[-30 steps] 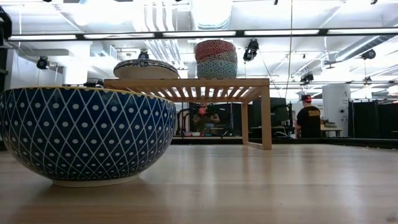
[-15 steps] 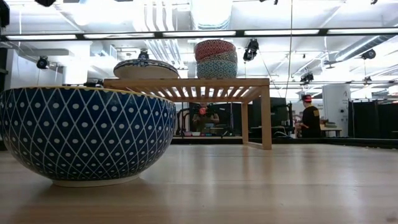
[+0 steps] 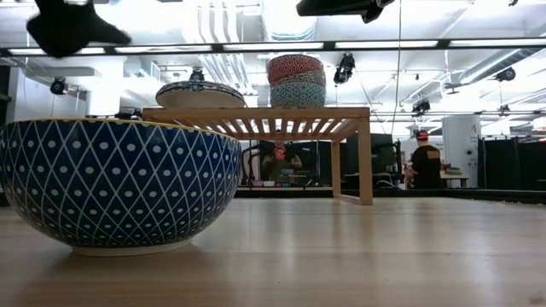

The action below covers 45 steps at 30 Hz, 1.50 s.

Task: Place and stack bowls onto a shelf
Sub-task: Stack the yellow patterned bowl on top of the blue patterned bowl on the shelf

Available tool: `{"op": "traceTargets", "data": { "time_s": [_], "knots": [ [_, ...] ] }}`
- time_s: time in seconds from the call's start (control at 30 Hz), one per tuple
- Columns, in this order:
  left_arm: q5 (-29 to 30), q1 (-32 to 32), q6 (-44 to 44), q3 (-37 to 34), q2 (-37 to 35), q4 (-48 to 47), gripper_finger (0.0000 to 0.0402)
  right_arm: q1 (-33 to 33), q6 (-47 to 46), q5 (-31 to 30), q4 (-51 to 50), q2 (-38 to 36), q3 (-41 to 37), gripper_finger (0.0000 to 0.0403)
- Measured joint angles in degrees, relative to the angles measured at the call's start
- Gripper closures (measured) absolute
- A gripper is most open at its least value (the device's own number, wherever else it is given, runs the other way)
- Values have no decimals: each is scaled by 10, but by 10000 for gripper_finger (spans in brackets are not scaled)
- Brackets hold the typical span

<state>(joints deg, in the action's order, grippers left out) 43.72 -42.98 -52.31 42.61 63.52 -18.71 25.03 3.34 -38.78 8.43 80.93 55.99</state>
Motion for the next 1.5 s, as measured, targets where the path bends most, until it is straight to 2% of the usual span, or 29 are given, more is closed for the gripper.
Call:
{"op": "traceTargets", "data": {
  "time_s": [0.1,0.23,0.53,0.63,0.83,0.97,1.13,1.5],
  "knots": [
    [-72,36,-28,0,30,0,157,7,-10,2,-1,0,1,394],
    [-135,68,-55,7,75,-3,170,20,-9,2,-2,1,6,394],
    [-189,86,-73,82,186,-4,177,40,-8,2,-4,1,9,394],
    [-206,86,-68,127,230,-40,178,41,-11,2,-4,1,9,394],
    [-204,87,-78,234,317,-223,178,41,-19,2,-4,1,9,394],
    [-203,87,-76,288,370,-288,178,42,-20,2,-4,1,9,394],
    [-189,87,-56,325,399,-308,178,44,-20,2,-4,1,9,394],
    [-203,87,-60,311,399,-299,209,44,-19,2,-4,1,9,394]
  ]
}}
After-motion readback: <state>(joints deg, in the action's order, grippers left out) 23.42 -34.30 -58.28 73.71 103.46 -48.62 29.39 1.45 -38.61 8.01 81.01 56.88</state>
